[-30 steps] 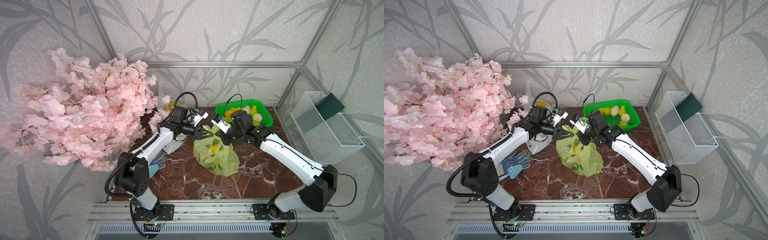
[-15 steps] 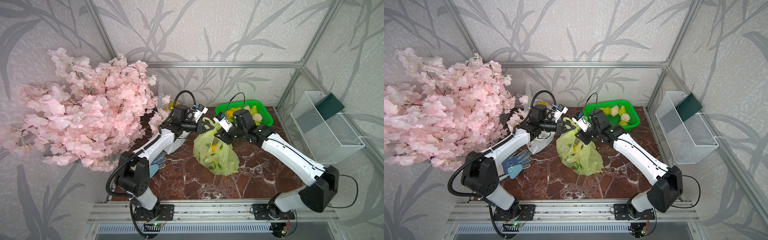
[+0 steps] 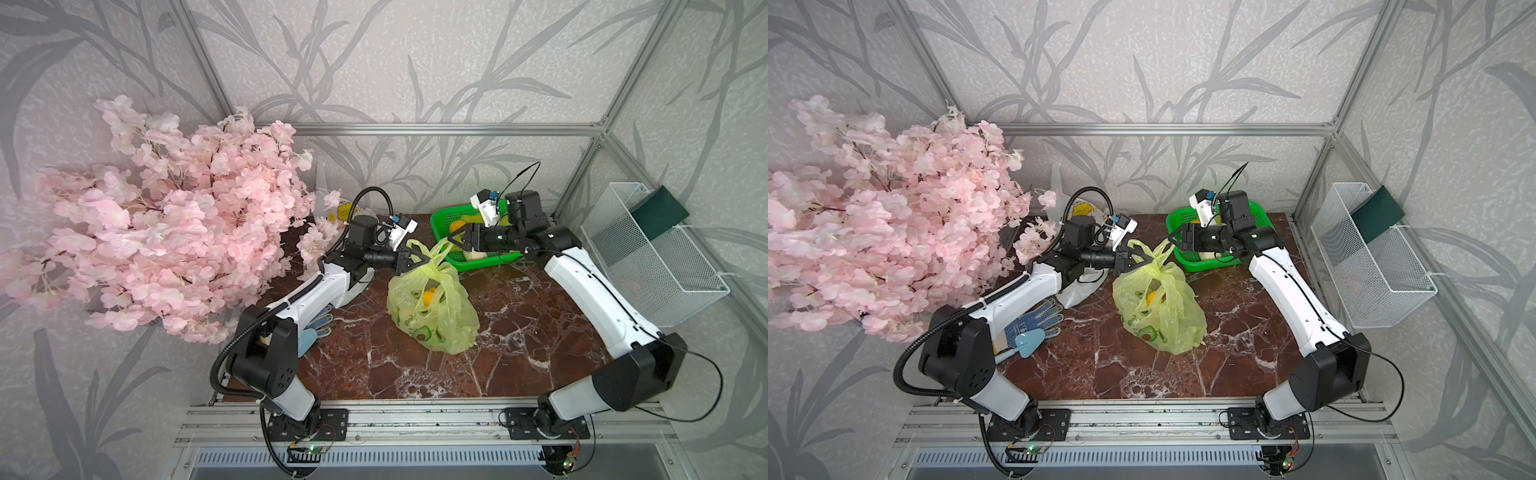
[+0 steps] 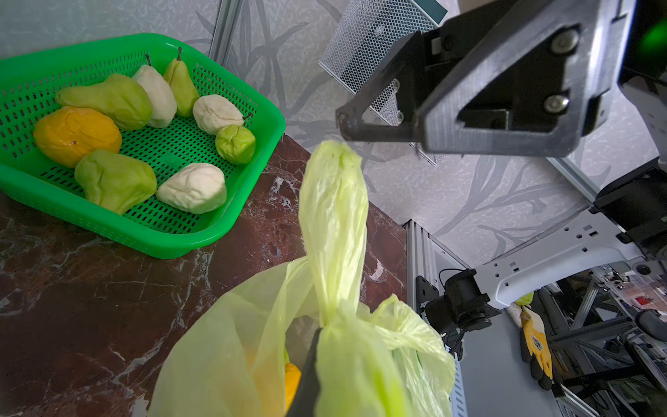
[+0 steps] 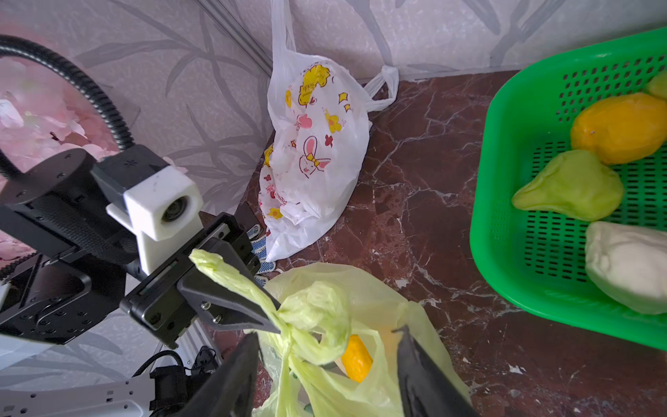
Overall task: Place the pears into plastic bags & tie knots
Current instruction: Tie the plastic bag at the center of the board.
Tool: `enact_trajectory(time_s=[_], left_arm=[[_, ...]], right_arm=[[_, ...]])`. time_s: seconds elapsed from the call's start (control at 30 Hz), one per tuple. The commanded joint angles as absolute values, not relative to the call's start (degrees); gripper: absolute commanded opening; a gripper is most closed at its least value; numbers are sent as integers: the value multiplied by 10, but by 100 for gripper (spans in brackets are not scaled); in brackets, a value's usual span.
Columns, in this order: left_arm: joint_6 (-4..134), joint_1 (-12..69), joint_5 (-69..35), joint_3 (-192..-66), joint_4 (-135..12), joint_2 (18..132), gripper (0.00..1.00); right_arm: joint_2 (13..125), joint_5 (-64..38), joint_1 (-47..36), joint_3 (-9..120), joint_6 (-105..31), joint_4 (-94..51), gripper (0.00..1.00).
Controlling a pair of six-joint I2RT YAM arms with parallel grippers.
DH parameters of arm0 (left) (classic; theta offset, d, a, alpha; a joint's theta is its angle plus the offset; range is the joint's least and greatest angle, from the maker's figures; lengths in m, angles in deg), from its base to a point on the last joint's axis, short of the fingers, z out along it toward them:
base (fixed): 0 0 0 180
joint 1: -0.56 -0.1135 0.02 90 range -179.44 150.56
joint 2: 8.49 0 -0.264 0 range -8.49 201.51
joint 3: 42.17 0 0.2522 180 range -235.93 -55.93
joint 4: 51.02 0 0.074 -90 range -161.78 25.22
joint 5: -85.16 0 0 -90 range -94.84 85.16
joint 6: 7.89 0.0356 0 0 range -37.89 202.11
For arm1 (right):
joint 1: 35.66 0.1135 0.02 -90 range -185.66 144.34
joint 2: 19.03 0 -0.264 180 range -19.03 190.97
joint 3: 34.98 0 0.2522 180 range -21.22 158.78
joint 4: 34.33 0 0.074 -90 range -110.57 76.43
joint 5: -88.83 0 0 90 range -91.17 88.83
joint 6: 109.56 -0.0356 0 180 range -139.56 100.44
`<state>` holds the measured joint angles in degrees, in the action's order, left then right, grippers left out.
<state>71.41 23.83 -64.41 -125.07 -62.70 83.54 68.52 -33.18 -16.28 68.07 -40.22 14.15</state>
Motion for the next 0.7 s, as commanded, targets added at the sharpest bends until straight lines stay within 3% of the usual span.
enact_trajectory(time_s=[0.0,0.07,0.23,0.3,0.5,0.67], left_arm=[[730,243,-644,-1257,-619,813,0],[732,243,-644,-1257,-622,812,0],[738,243,-639,-1255,-636,806,2],[744,243,-634,-1253,-648,805,7],[736,243,-630,-1242,-648,806,22],[730,247,-638,-1250,-642,814,21]], right_arm=[[709,-354,-155,706,-413,162,58],[721,-361,-152,714,-413,156,52],[723,-384,-147,714,-432,111,13],[714,-398,-145,705,-445,87,6],[698,-405,-135,699,-456,69,0],[686,-406,-130,694,-457,67,0]])
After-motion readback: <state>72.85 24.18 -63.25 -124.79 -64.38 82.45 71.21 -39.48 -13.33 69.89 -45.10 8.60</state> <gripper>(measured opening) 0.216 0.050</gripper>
